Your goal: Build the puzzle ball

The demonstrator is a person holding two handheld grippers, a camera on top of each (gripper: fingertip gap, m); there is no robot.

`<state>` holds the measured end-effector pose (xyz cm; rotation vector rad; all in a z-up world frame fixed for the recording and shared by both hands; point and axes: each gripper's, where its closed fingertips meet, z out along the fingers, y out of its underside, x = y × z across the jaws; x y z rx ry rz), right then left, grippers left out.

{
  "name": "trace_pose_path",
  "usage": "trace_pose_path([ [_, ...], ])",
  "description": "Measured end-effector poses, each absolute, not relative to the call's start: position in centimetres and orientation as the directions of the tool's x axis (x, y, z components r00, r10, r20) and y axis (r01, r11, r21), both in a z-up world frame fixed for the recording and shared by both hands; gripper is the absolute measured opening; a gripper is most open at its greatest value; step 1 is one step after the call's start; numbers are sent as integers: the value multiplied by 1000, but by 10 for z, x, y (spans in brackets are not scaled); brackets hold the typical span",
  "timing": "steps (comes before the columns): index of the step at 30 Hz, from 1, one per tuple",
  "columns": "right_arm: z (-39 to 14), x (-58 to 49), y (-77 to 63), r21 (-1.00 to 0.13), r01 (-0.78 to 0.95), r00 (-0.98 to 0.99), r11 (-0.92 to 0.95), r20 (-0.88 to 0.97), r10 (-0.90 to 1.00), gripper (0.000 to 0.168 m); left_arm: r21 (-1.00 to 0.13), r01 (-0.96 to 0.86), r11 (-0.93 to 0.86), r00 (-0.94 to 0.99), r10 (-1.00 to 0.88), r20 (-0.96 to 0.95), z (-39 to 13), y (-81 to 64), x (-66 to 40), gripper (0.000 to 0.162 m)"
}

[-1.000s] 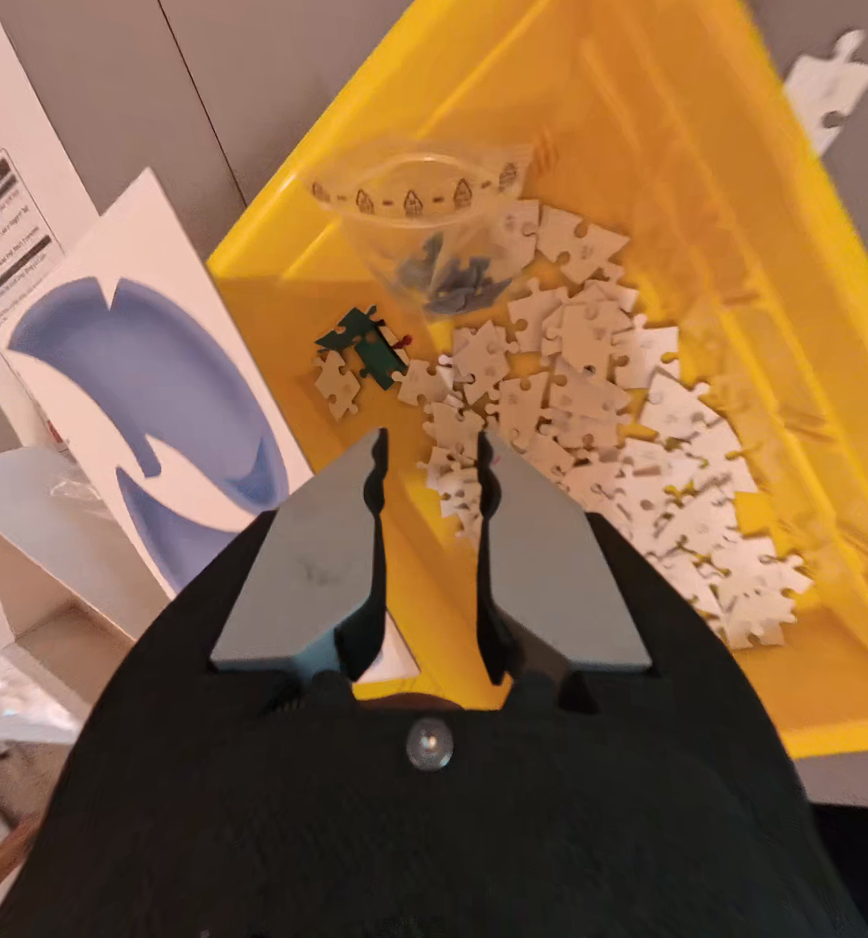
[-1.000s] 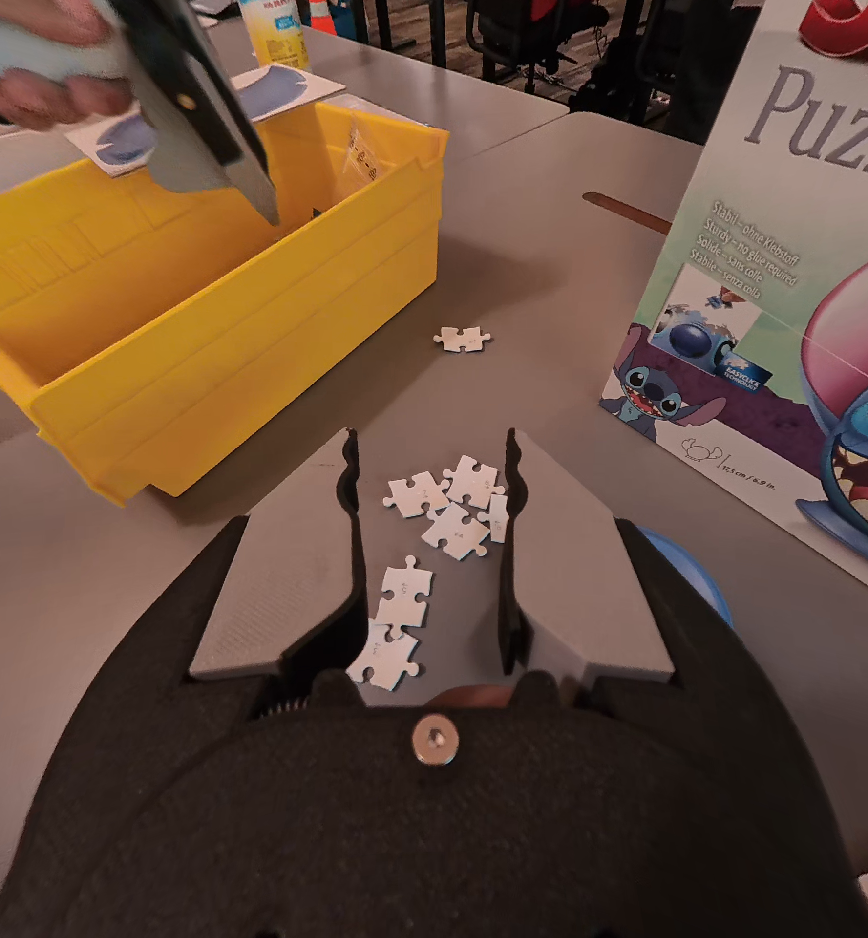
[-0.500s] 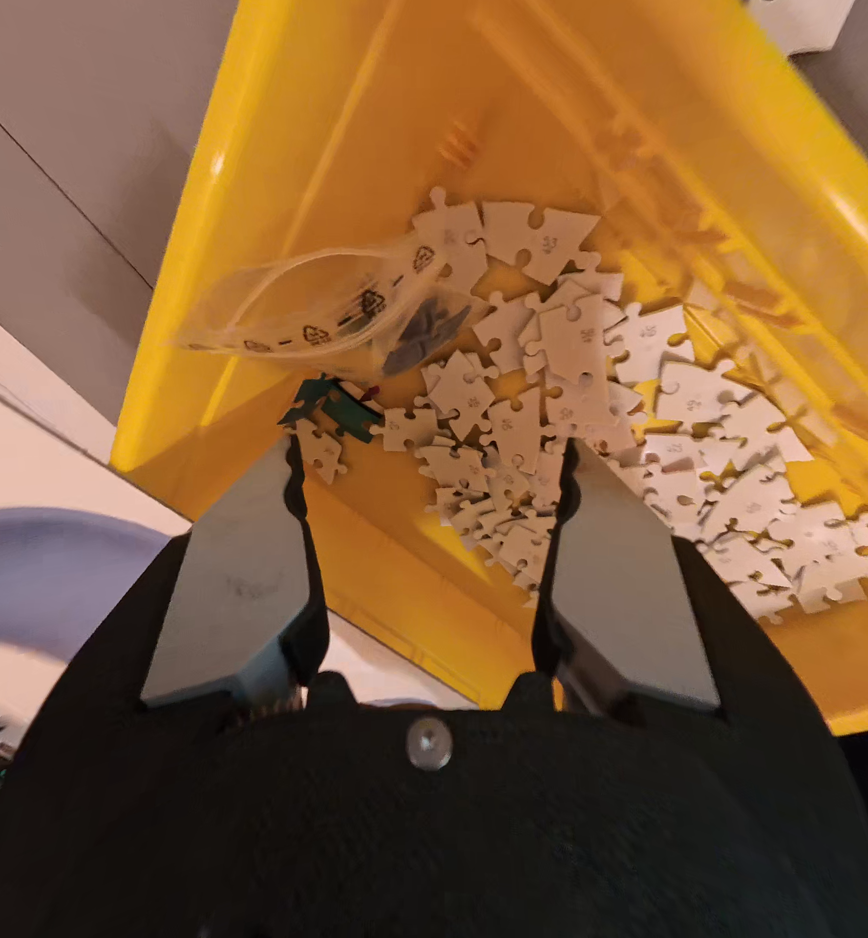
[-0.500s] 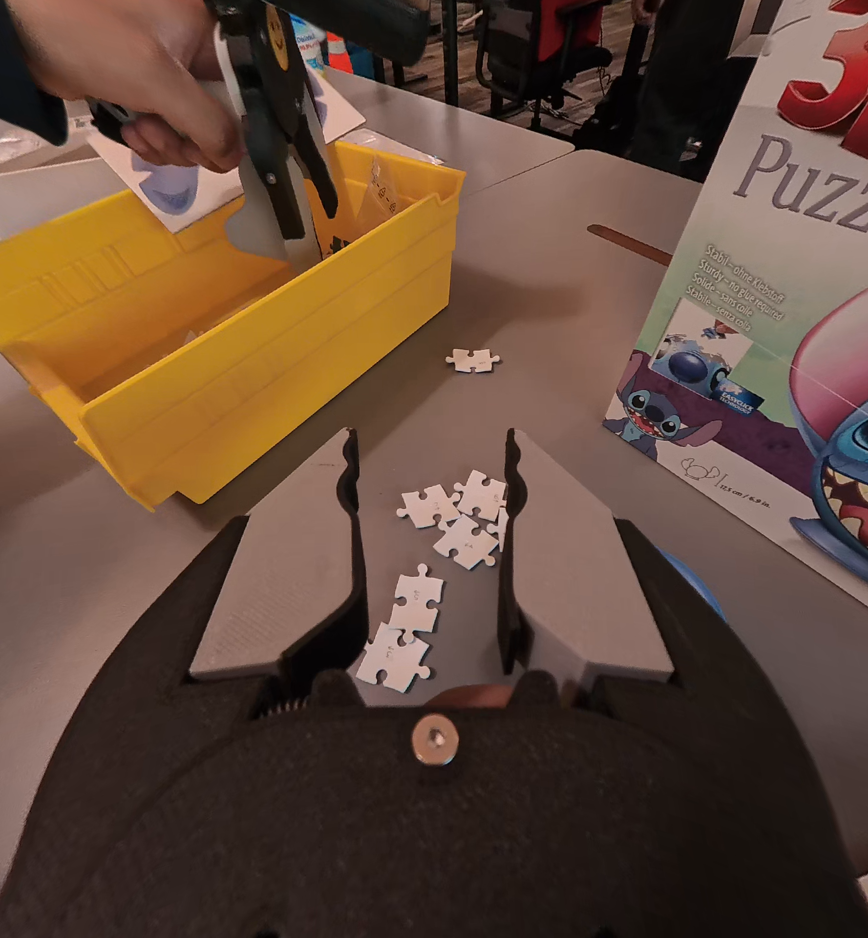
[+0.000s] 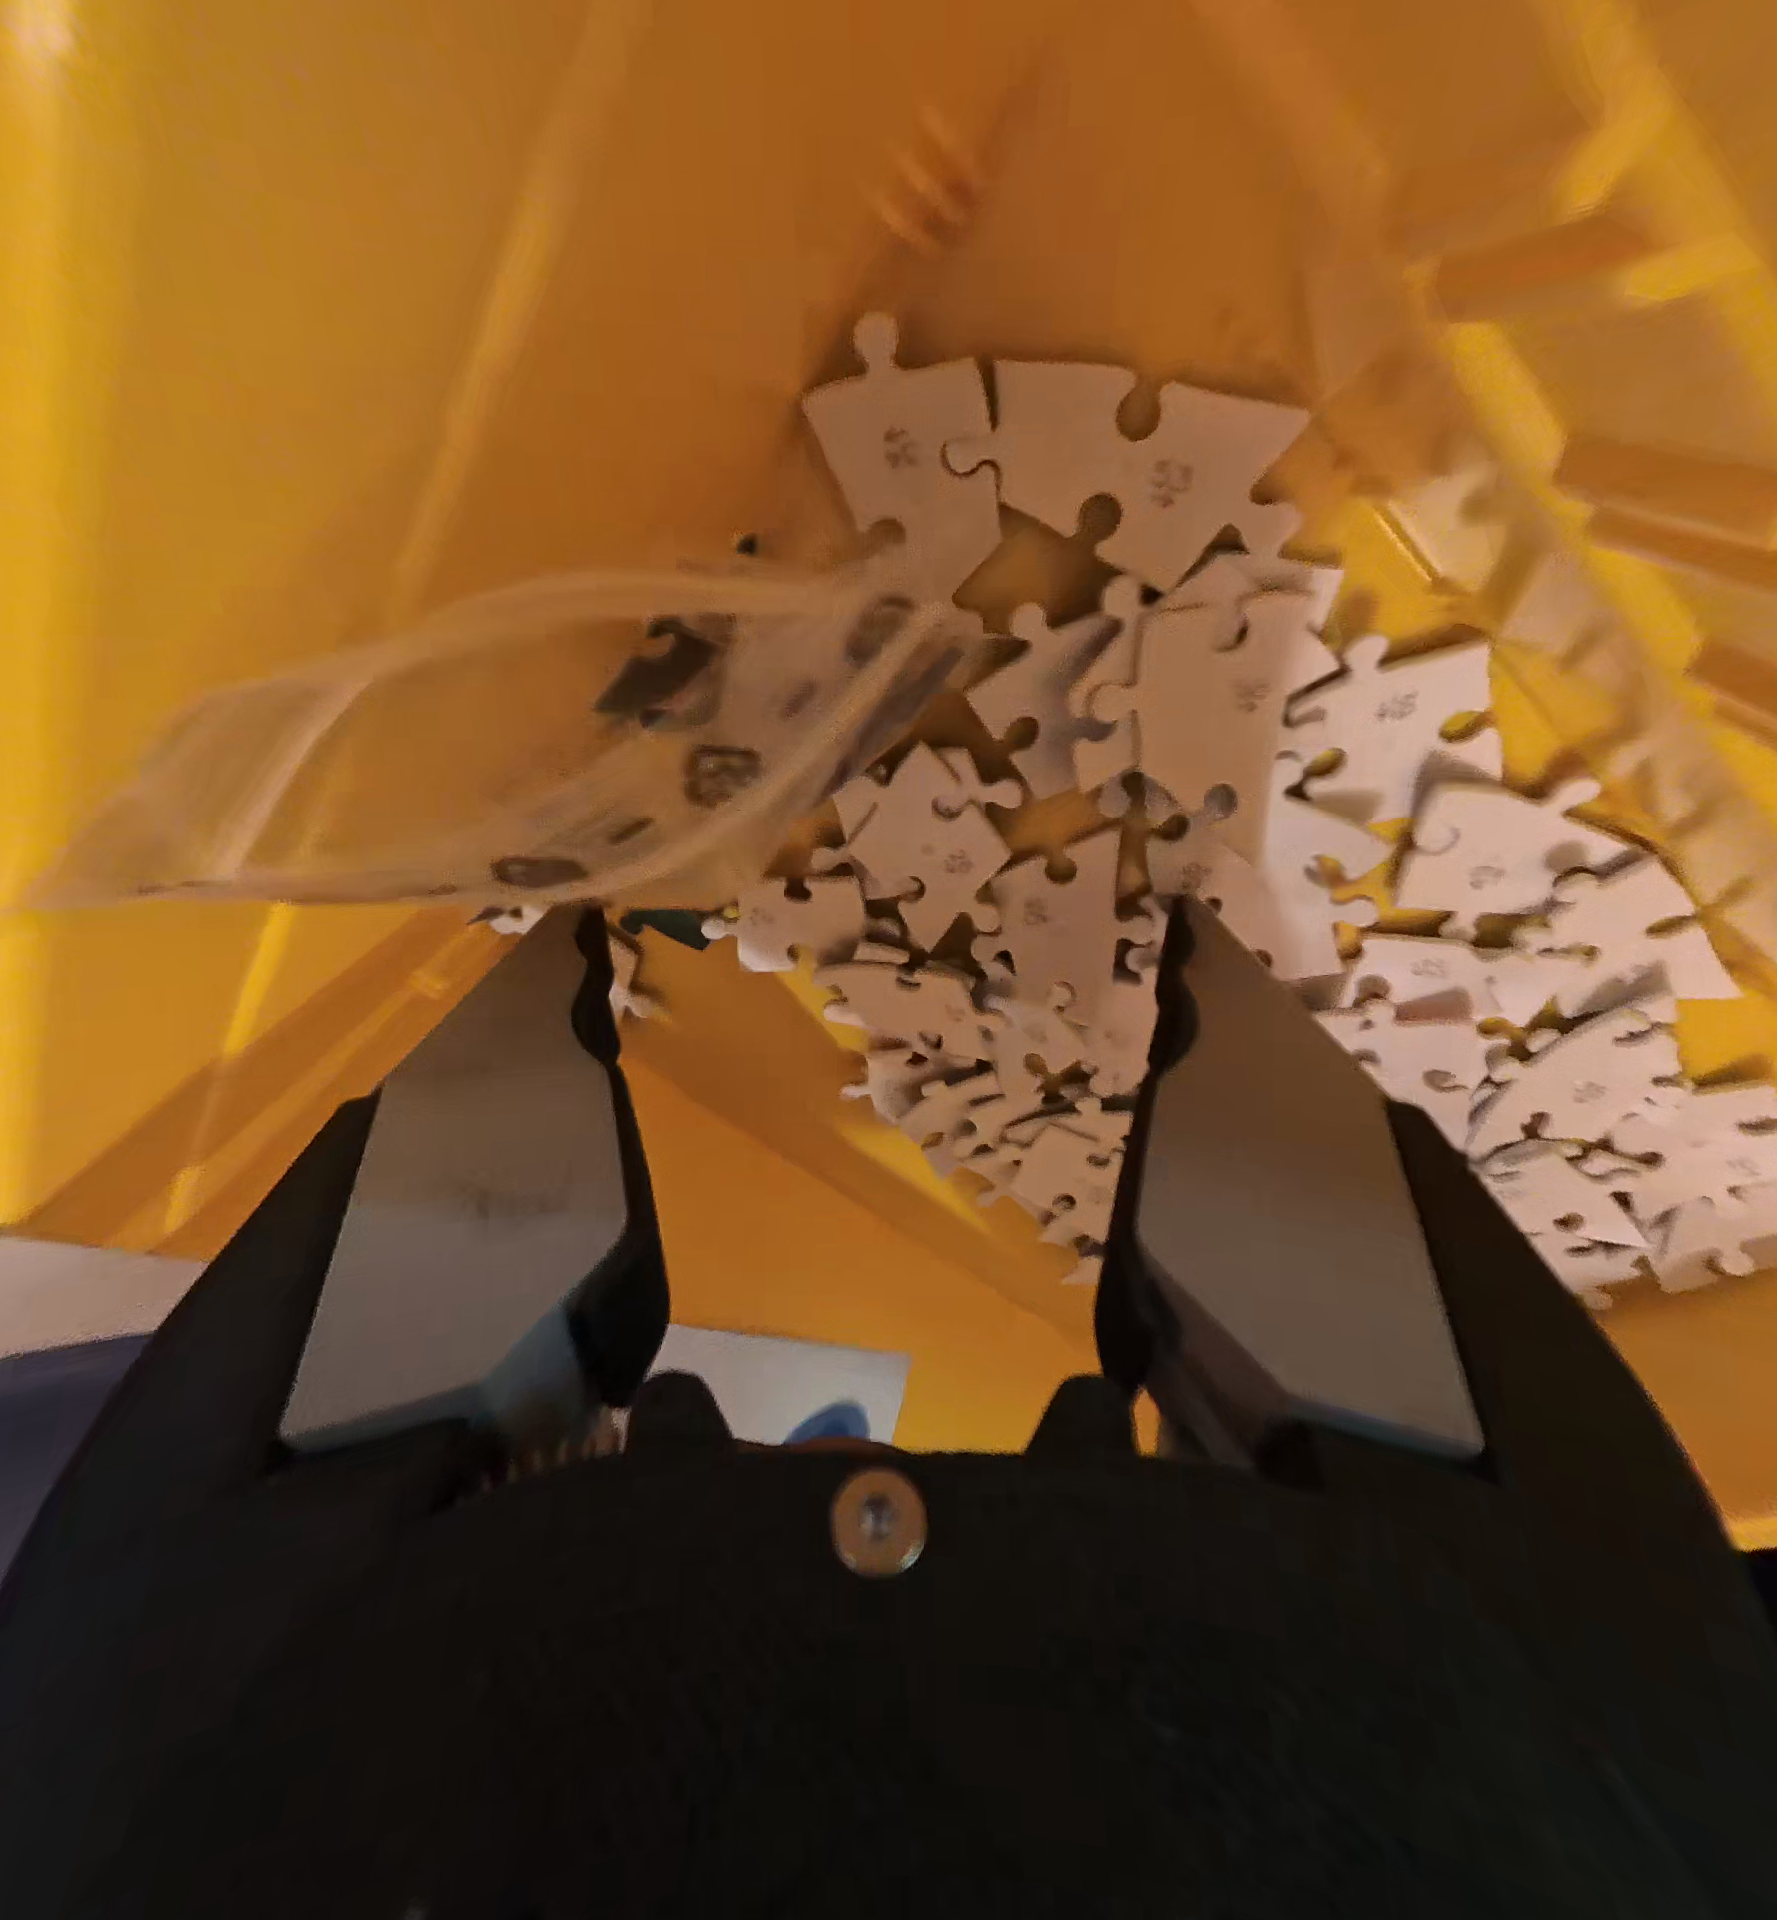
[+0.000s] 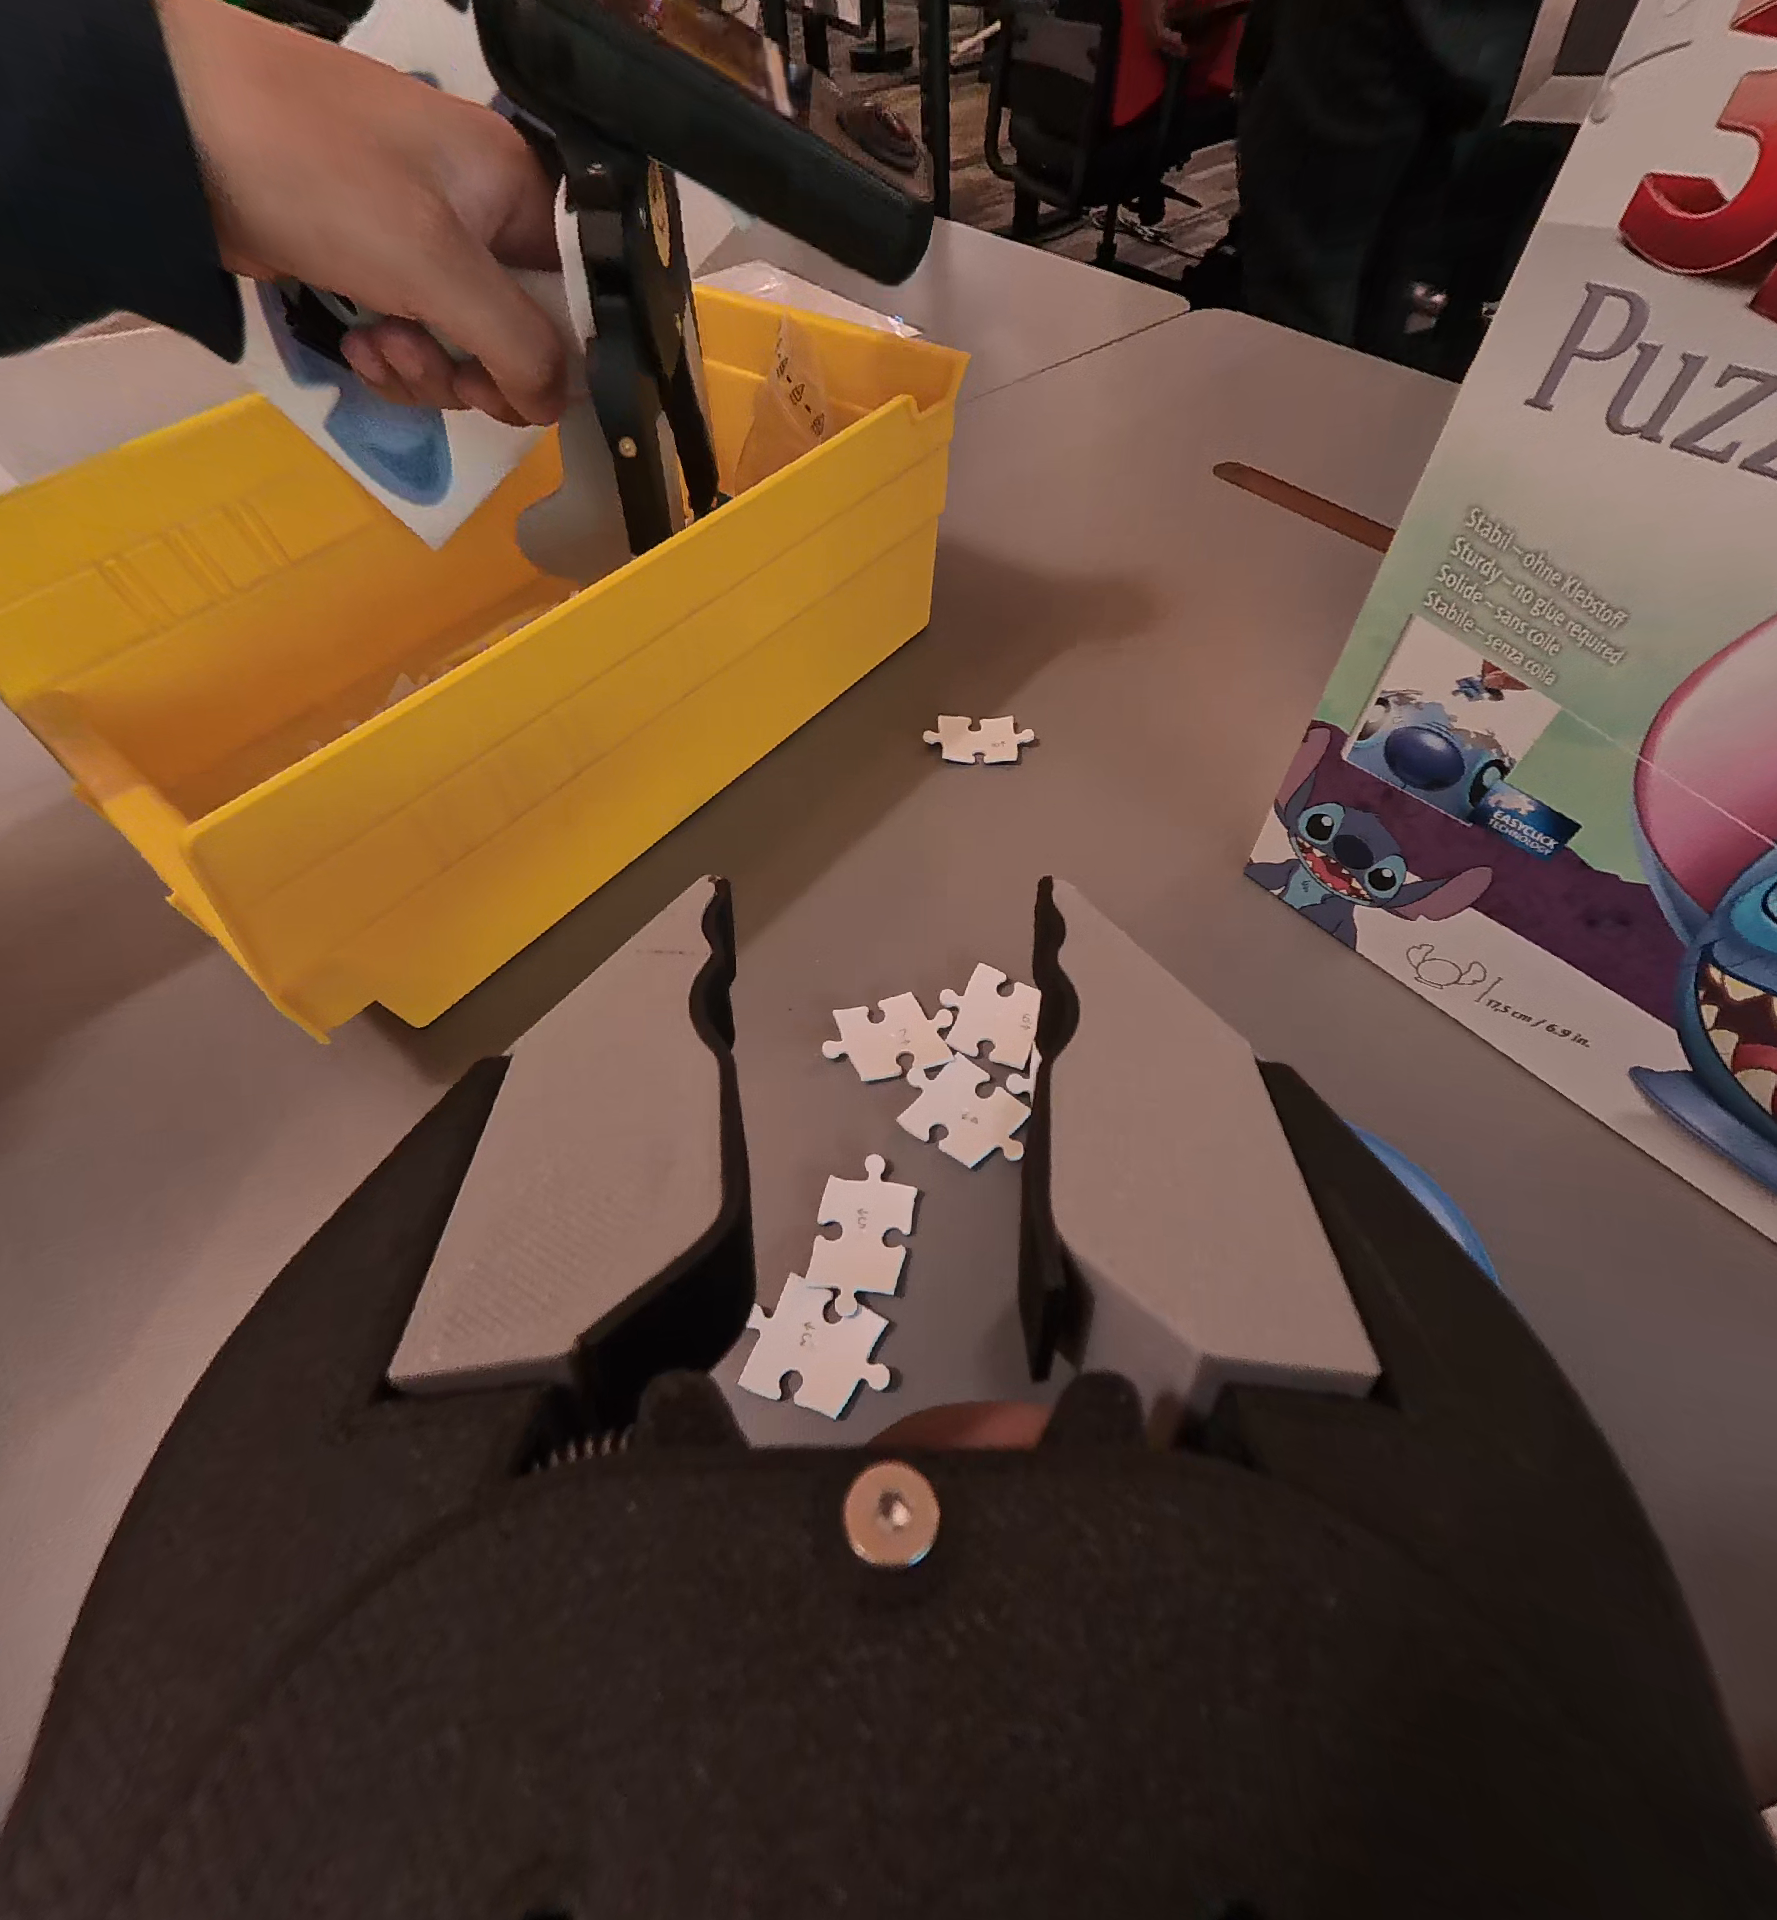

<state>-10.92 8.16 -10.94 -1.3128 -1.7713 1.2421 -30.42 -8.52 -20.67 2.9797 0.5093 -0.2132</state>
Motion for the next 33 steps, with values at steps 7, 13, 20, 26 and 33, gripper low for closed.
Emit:
trace_pose_path([
  [7,-111,-110,82,-920,386,-331,71,-67,941,55,189,377,-907,921,389,26,-219,-104,-292,134],
  [13,-111,-110,83,-920,387,-327,69,-67,943,55,161,341,-926,890,373,263,-203,-90,-259,159],
  [20,-113,-111,86,-918,391,-322,63,-72,944,55,-8,508,-861,793,464,395,-172,-69,-272,95],
  [26,-118,-112,86,-912,404,-319,69,-70,945,55,50,486,-872,860,488,146,-193,-98,-299,94],
  [33,-120,-112,87,-908,413,-318,67,-75,945,55,59,324,-944,946,322,-33,-198,-102,-324,72],
])
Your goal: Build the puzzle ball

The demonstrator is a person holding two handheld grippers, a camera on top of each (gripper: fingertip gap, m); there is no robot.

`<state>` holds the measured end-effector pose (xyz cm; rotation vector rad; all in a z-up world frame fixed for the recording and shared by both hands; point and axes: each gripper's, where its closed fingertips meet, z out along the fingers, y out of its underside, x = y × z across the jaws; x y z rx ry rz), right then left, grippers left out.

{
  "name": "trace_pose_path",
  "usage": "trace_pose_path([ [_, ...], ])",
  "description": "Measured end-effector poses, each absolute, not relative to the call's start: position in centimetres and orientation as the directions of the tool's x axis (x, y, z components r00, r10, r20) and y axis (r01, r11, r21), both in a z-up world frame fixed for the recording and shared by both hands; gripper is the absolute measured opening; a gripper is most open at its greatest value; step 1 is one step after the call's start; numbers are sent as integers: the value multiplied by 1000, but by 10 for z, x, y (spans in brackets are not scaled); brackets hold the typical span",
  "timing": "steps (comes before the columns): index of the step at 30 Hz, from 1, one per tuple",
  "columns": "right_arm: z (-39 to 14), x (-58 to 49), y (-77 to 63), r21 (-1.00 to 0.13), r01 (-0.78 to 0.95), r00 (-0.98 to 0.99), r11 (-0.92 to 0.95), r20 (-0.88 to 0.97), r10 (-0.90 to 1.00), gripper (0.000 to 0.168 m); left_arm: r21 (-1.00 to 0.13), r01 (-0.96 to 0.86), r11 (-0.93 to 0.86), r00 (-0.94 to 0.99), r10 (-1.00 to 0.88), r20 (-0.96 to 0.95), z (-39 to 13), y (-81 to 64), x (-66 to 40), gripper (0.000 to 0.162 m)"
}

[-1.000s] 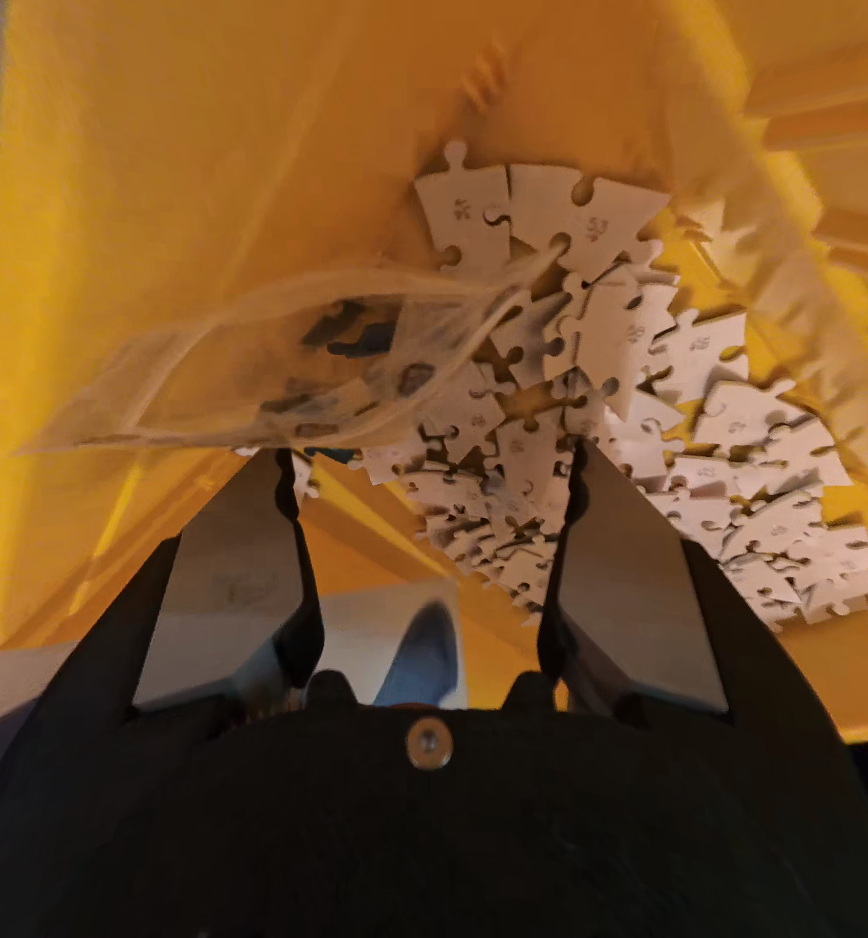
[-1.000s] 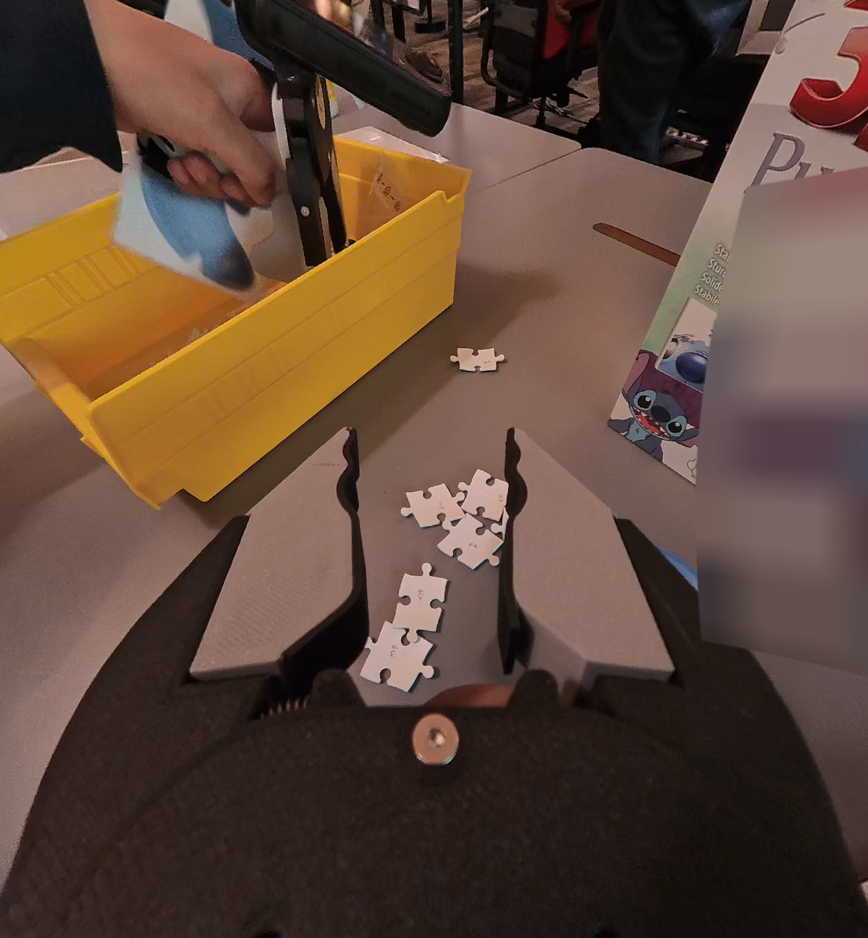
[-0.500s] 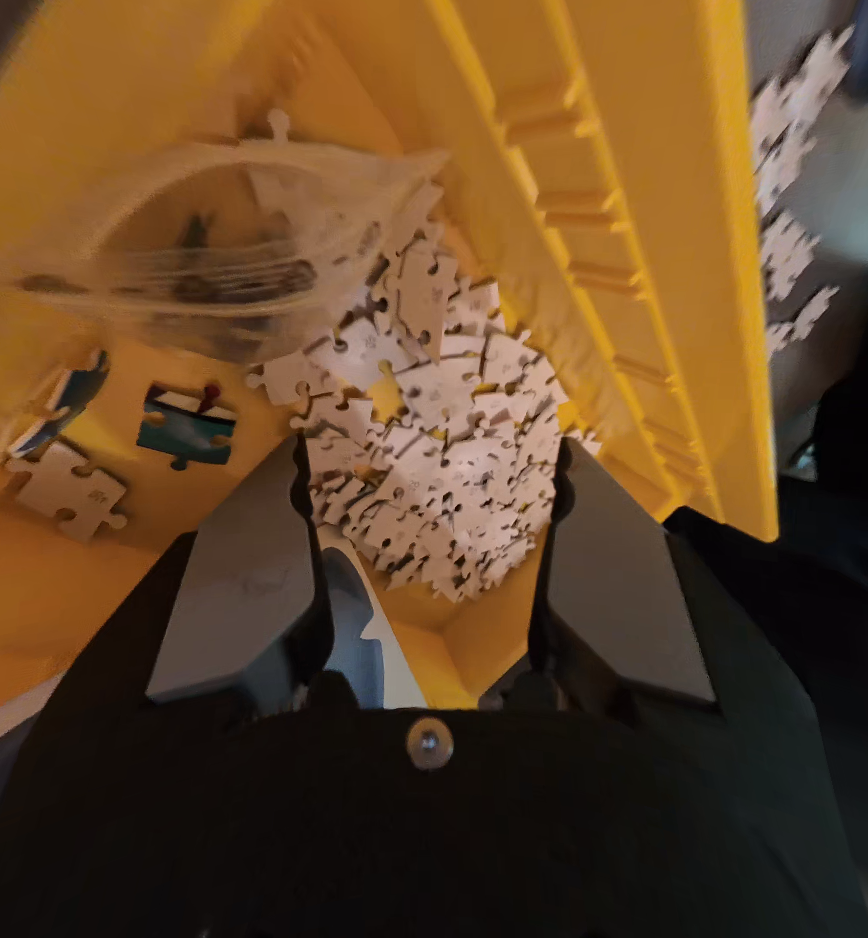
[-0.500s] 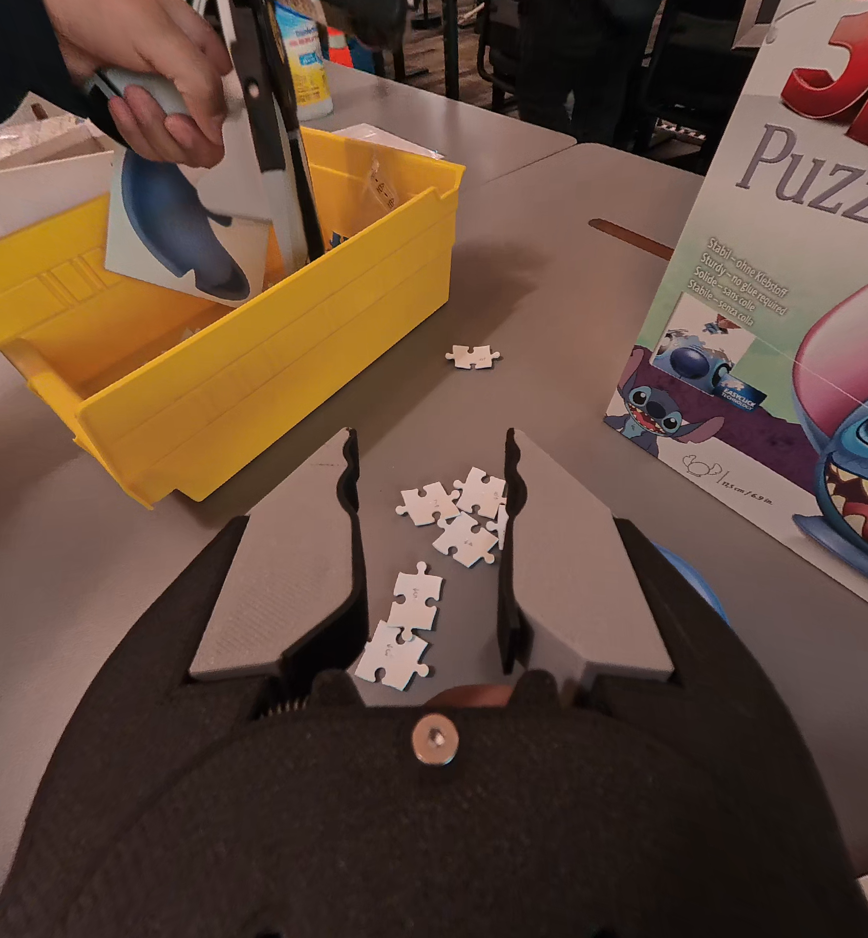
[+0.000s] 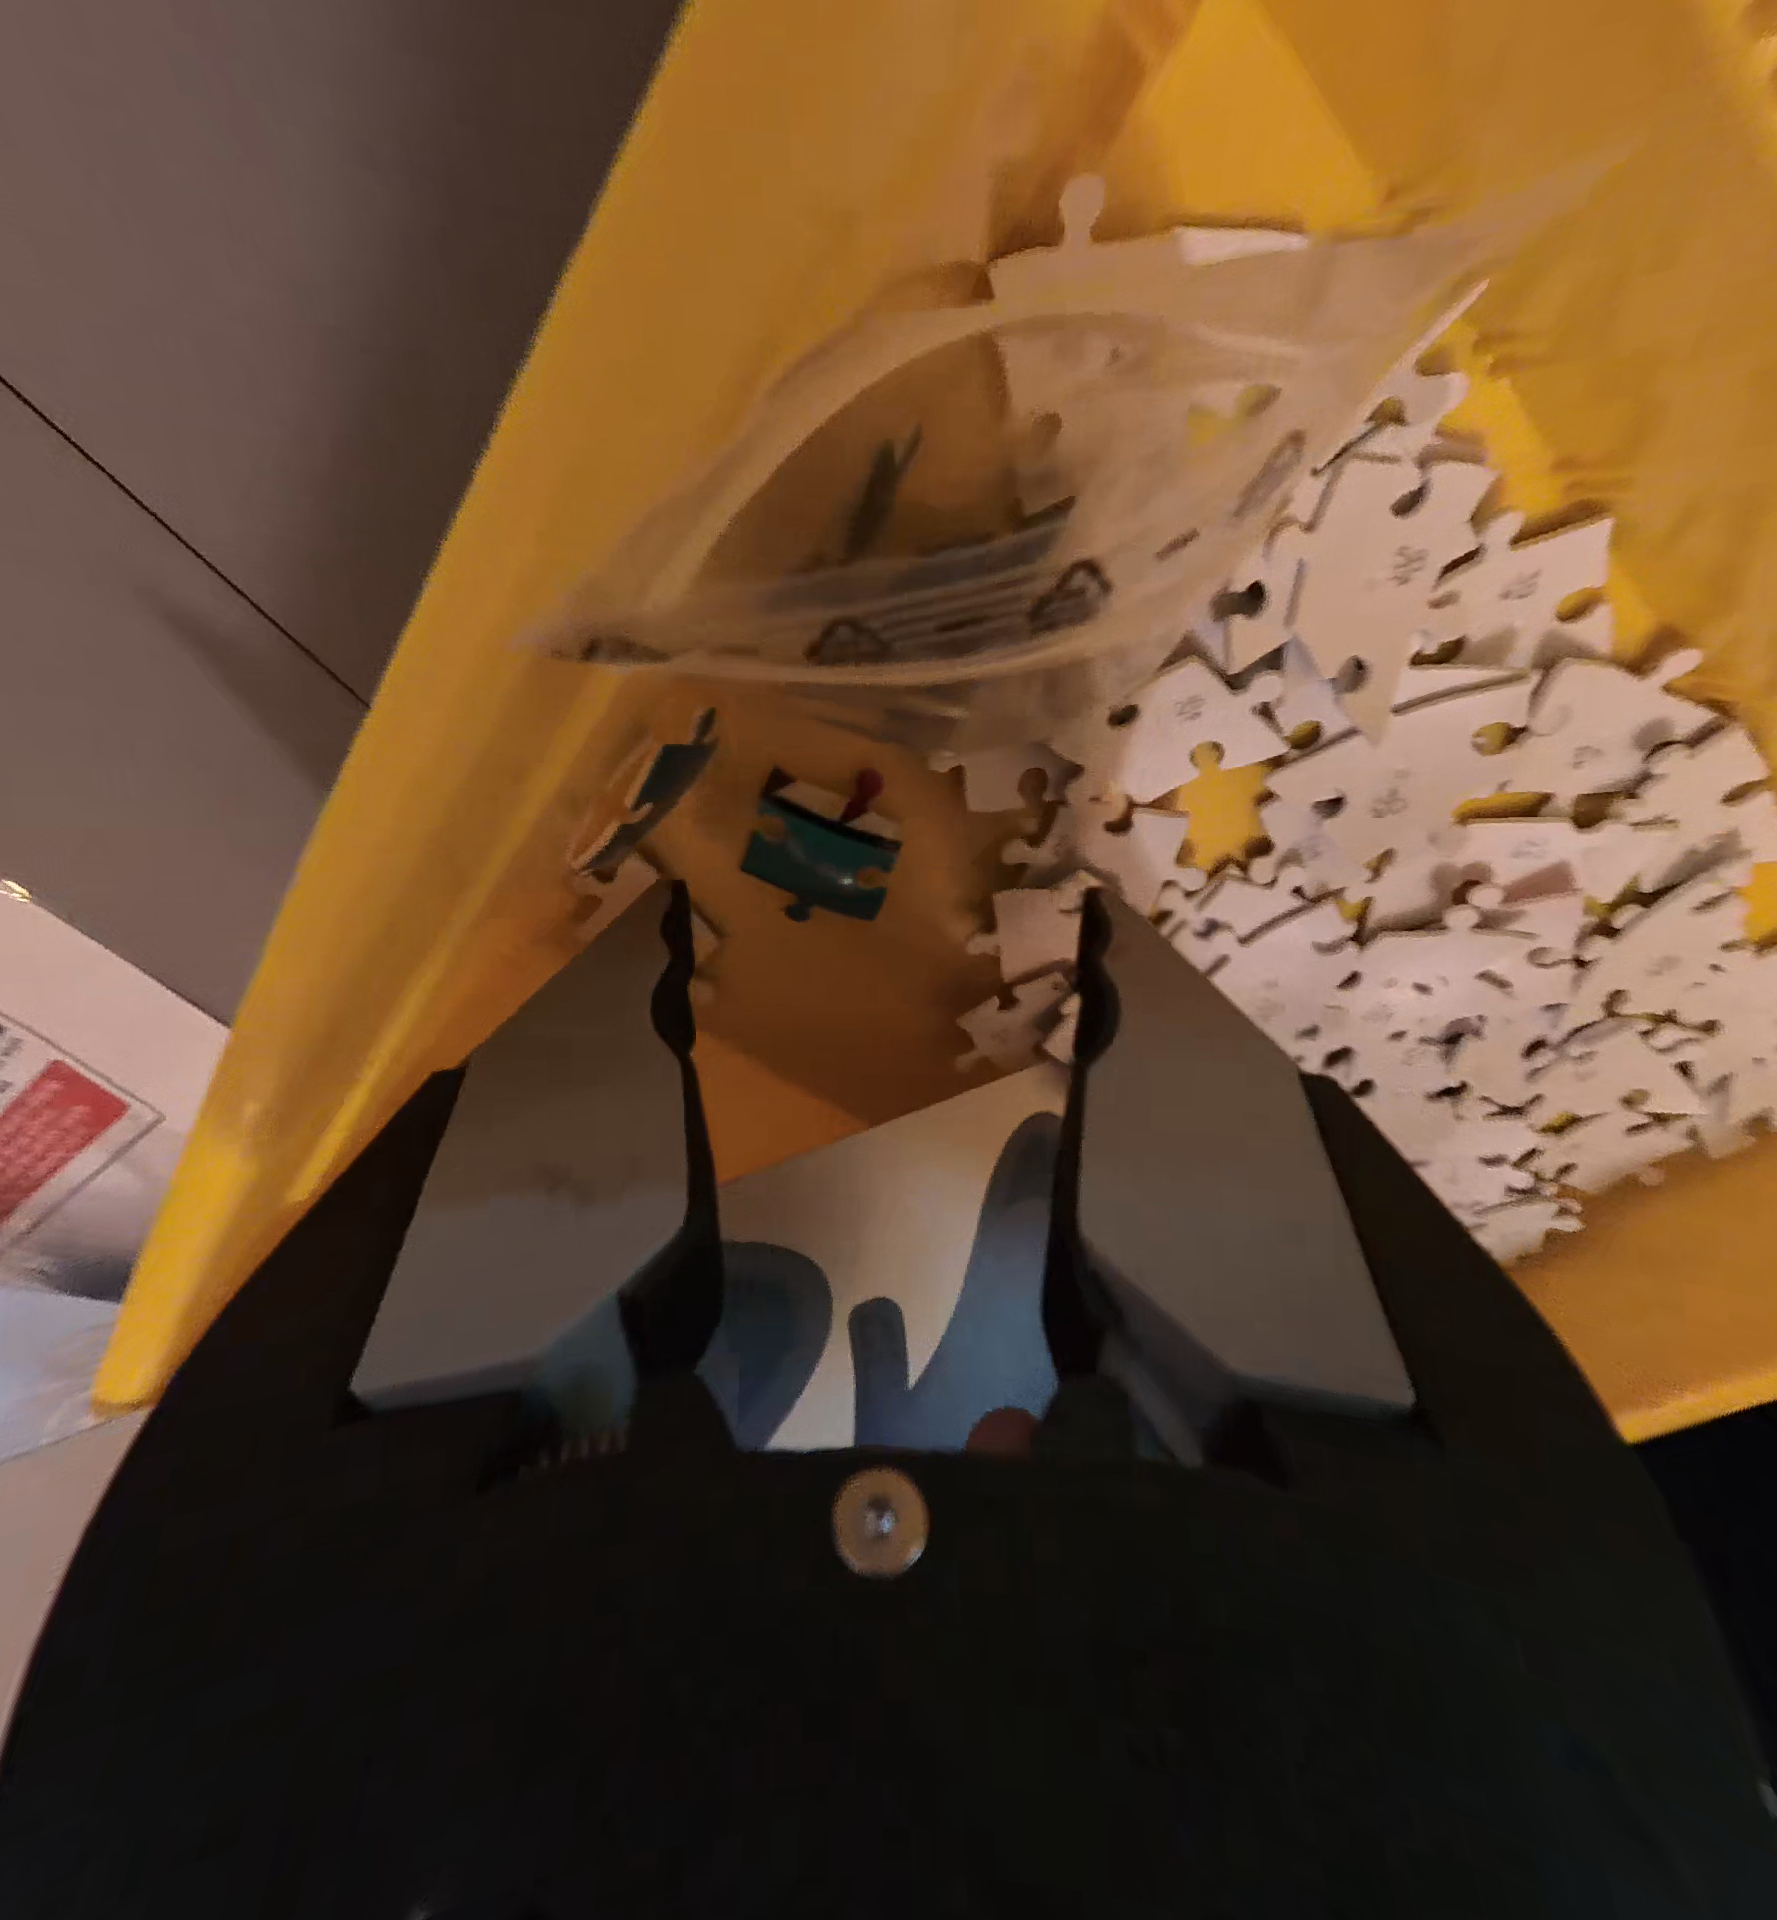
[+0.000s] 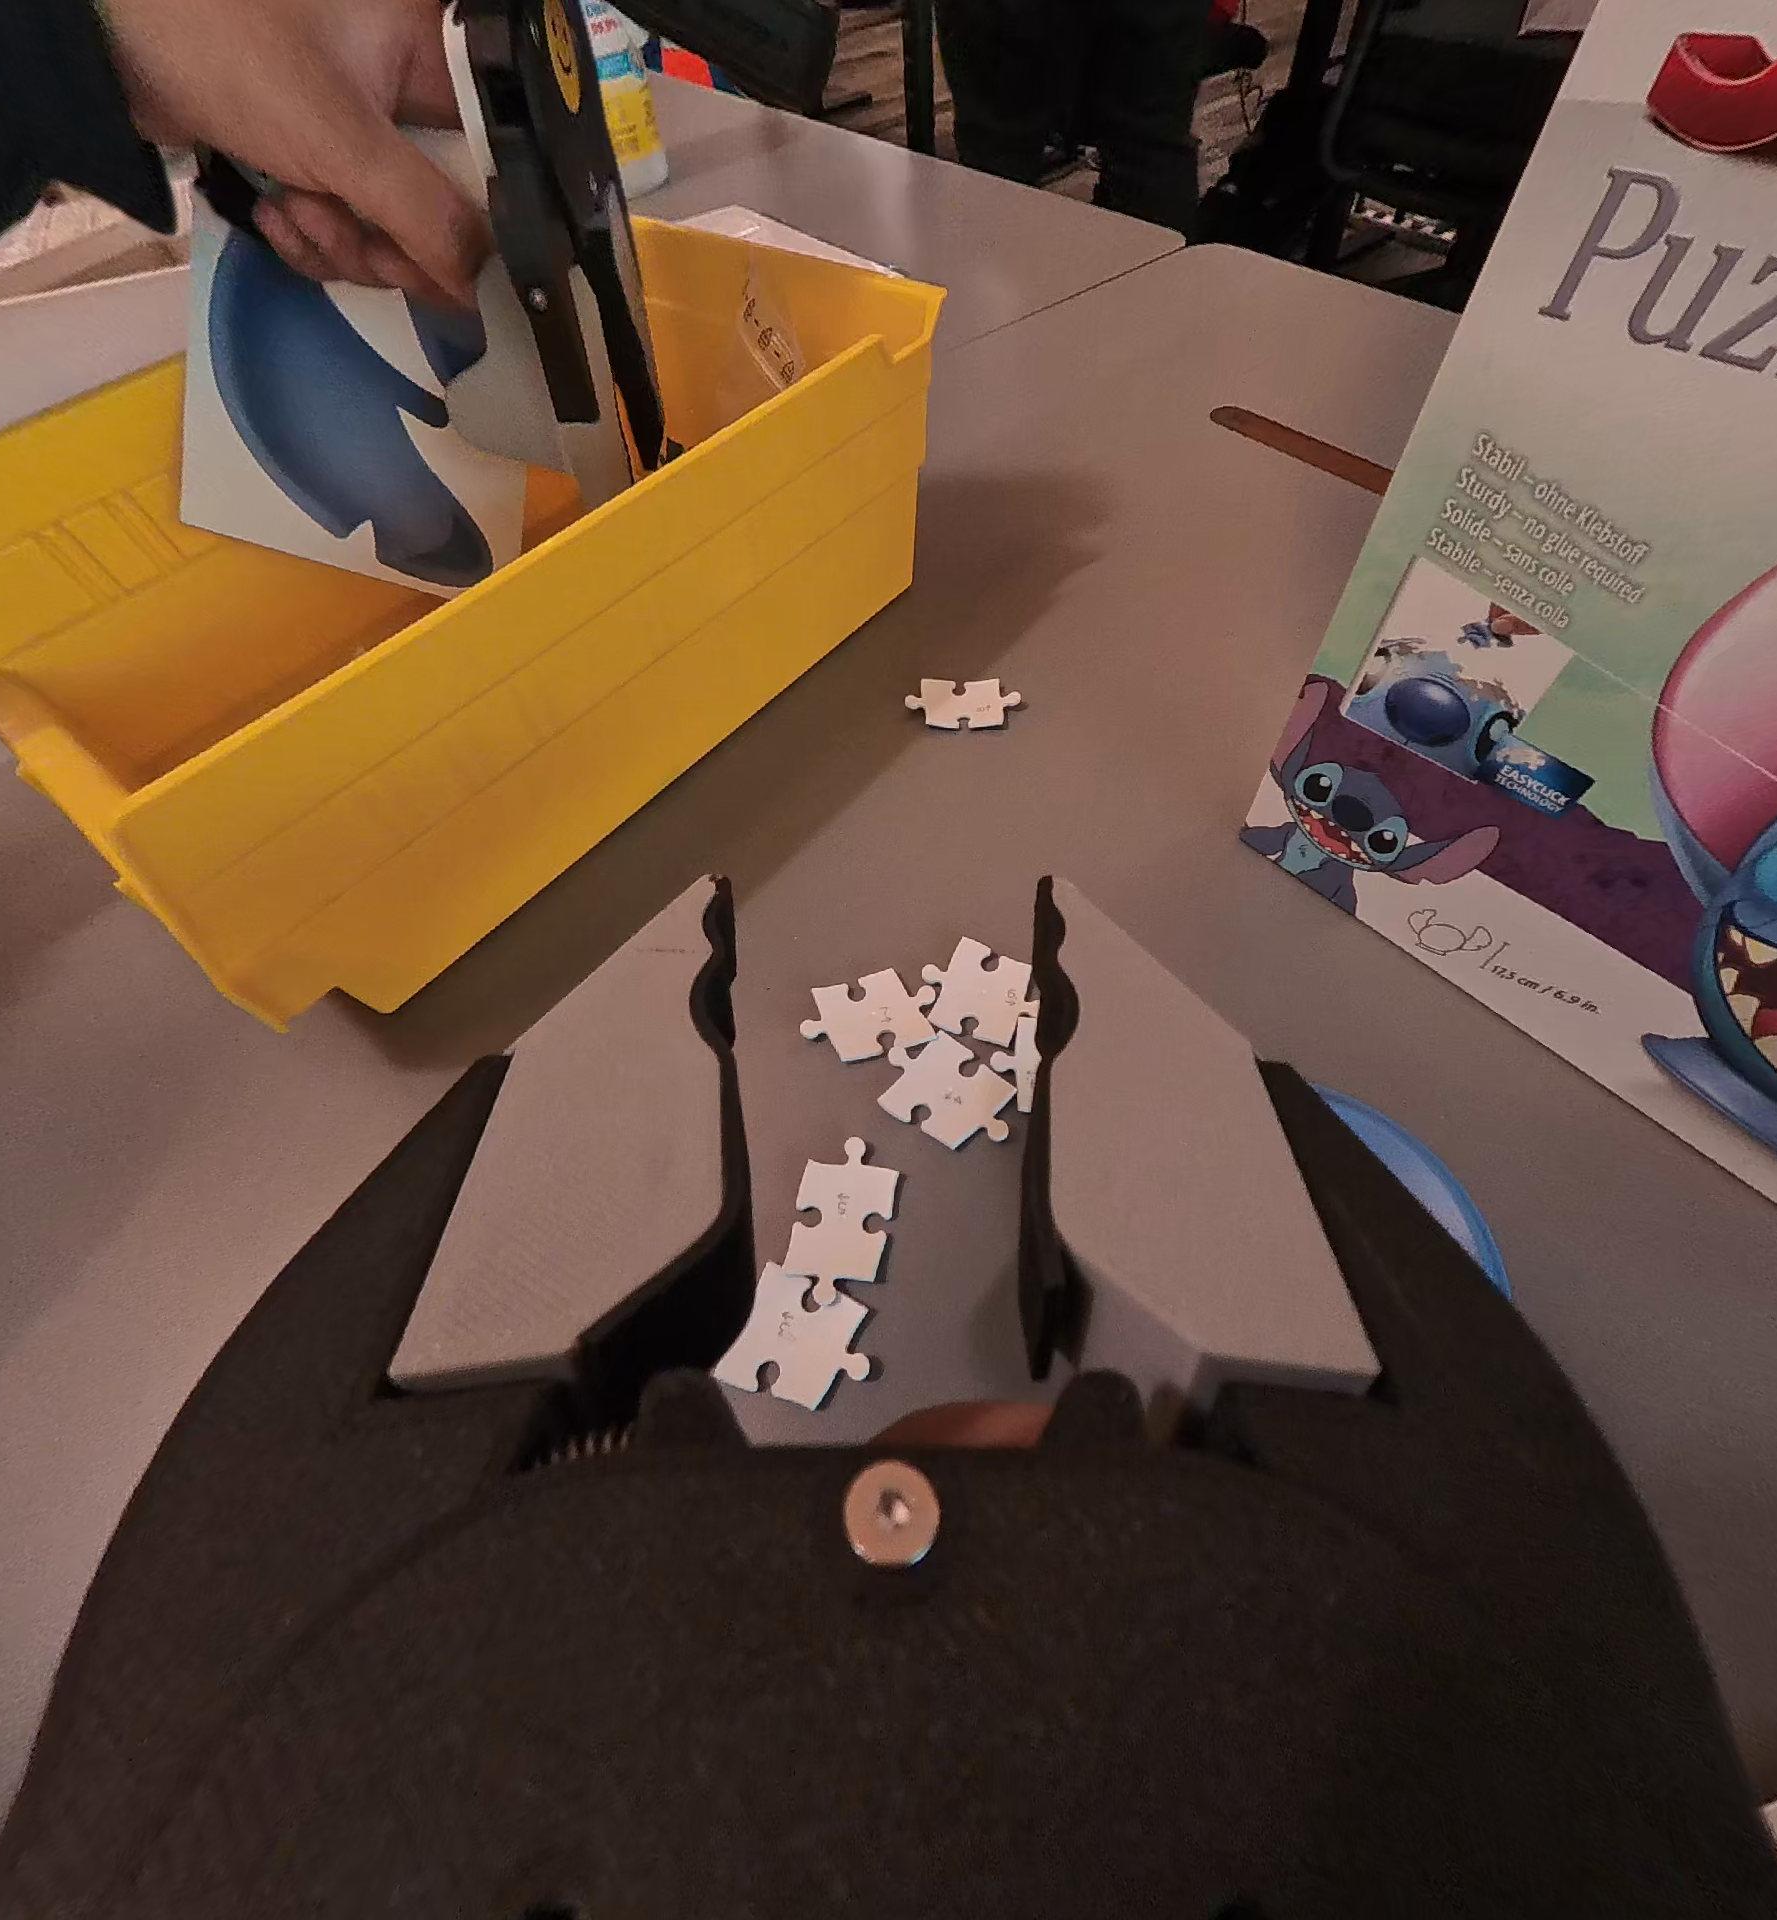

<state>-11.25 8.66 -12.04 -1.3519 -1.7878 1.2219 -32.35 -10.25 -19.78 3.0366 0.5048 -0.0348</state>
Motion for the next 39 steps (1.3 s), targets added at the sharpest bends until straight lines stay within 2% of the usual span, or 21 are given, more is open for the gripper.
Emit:
trace_pose_path([
  [1,-121,-113,87,-908,415,-318,67,-76,945,55,62,302,-951,953,300,-38,-196,-103,-326,67],
  [3,-121,-112,86,-907,416,-320,69,-75,944,55,53,263,-963,963,259,-78,-190,-104,-336,35],
  [4,-121,-112,85,-906,416,-322,71,-74,944,55,49,251,-967,965,245,-95,-188,-105,-339,31],
  [6,-121,-112,84,-906,416,-326,75,-71,943,55,58,232,-971,971,227,-77,-186,-106,-338,54],
  [7,-121,-112,84,-906,415,-327,77,-70,942,55,59,212,-975,975,208,-75,-187,-107,-337,57],
  [9,-121,-112,83,-907,415,-329,78,-70,942,55,73,176,-982,979,167,-116,-190,-111,-341,51],
  [11,-121,-112,83,-906,416,-330,78,-70,941,55,54,168,-984,974,157,-162,-192,-109,-348,32],
  [15,-124,-112,83,-903,423,-328,77,-73,942,55,90,121,-989,982,105,-157,-200,-109,-343,26],
  [17,-125,-113,84,-902,426,-326,76,-75,943,55,121,96,-988,988,80,-131,-206,-109,-336,35],
  [20,-125,-113,85,-902,426,-323,73,-76,943,55,143,71,-987,992,55,-118,-207,-108,-332,34],
  [22,-125,-113,85,-902,427,-324,72,-78,943,55,148,86,-985,989,67,-132,-207,-109,-337,44],
  [26,-125,-112,83,-901,428,-330,77,-76,941,55,150,77,-986,988,55,-143,-207,-110,-340,42],
  [31,-125,-112,82,-900,429,-332,79,-76,940,55,153,120,-981,992,111,-63,-209,-111,-333,29],
  [37,-120,-111,83,-907,416,-332,70,-80,940,55,201,22,-979,994,1,-109,-208,-110,-331,25],
  [39,-119,-110,82,-909,411,-334,69,-80,939,55,190,1,-982,990,-26,-139,-205,-109,-332,16],
])
